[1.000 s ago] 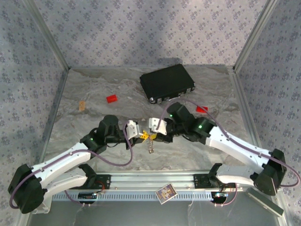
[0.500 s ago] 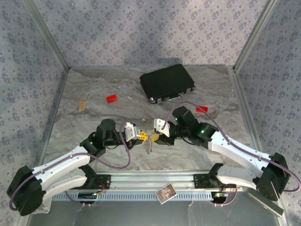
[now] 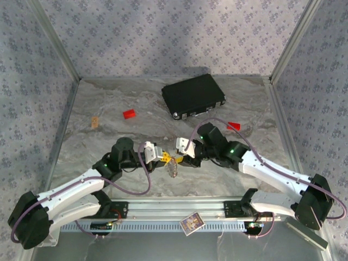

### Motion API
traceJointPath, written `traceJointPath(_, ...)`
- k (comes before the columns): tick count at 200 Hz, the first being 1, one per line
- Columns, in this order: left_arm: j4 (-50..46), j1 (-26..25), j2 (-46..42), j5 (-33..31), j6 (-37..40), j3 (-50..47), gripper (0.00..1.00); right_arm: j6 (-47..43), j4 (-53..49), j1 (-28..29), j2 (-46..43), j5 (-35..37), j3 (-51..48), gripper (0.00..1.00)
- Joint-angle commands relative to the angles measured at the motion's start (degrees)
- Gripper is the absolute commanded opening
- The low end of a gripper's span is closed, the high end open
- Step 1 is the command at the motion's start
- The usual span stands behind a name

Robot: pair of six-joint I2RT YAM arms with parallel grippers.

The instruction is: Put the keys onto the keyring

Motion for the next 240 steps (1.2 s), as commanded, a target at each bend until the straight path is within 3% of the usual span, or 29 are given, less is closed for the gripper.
traceJointPath(1,2.6,-0.4,-0.5,2.5,0.3,0.1,0.00,-1.3,-1.5,0.4,0.2,-2.2,2.3,0.29)
traceJointPath(88,1.9,-0.5,-0.8,2.7,0.7,0.5,0.00,-2.9,-6.0,0.4,1.9,-1.8,4.0,0.00)
traceJointPath(176,2.6,-0.5,-0.2,3.0,1.3,0.5,0.00,-1.8,-5.6,1.0,3.9,-1.1,4.3,0.00)
traceJointPath(202,2.5,-0.5,-0.4,2.9,1.3,0.1,0.00,-1.1,-4.1,0.4,1.4,-2.2,3.3,0.23)
traceJointPath(240,2.9,-0.5,-0.4,2.9,1.2,0.0,0.00,0.2,-1.6,0.2,-0.3,-5.2,1.1,0.27)
